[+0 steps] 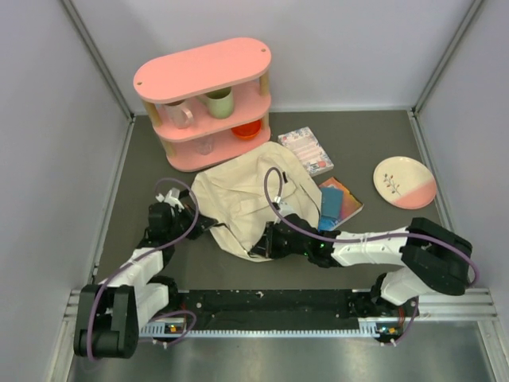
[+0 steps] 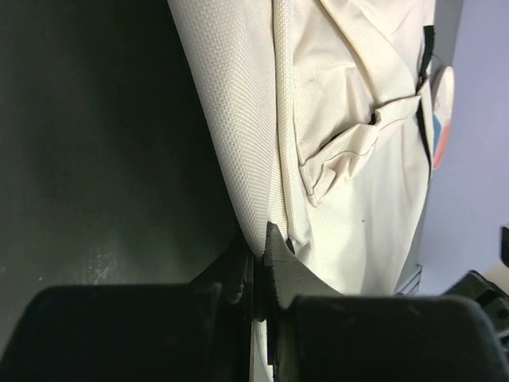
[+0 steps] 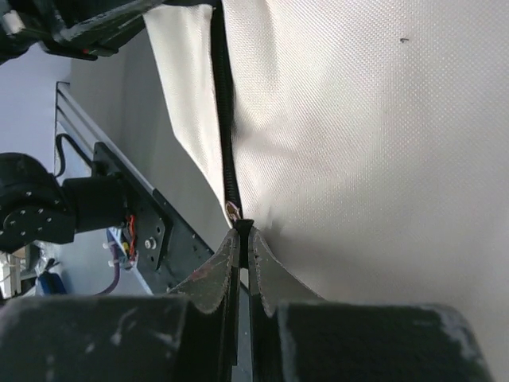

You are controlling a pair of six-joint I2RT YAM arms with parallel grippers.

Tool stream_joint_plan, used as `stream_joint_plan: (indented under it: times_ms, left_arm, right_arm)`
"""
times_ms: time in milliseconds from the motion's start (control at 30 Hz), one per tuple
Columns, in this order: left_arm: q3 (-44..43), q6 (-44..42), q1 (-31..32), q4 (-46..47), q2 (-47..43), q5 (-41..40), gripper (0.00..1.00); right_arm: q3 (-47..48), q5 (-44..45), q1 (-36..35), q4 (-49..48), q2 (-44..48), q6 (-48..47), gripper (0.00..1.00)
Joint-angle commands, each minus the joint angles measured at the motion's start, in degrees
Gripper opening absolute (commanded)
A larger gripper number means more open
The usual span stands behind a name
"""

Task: Pack the student bag
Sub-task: Unzip the student bag at the center of the board.

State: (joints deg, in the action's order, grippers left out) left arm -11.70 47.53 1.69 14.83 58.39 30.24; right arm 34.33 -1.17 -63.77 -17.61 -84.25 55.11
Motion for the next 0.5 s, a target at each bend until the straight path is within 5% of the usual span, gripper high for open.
stream_joint_plan:
  times_ms: [0, 367, 467]
  left_arm:
    - [-3.9, -5.0, -1.3, -4.9, -2.2, -9.4, 0.0]
    - [-8.0, -8.2, -1.3, -8.1, 1.5, -4.9, 0.02]
    - [-8.6, -9.6, -1.3, -11.2, 0.1, -3.1, 0.35]
  right_arm:
    - [-2.7, 1.0, -0.7, 1.9, 5.6, -1.5, 0.0]
    - [-7.3, 4.4, -0.7, 4.6, 12.7, -2.2, 0.0]
    - [-6.6, 4.4, -0.7, 3.7, 12.0, -2.4, 0.0]
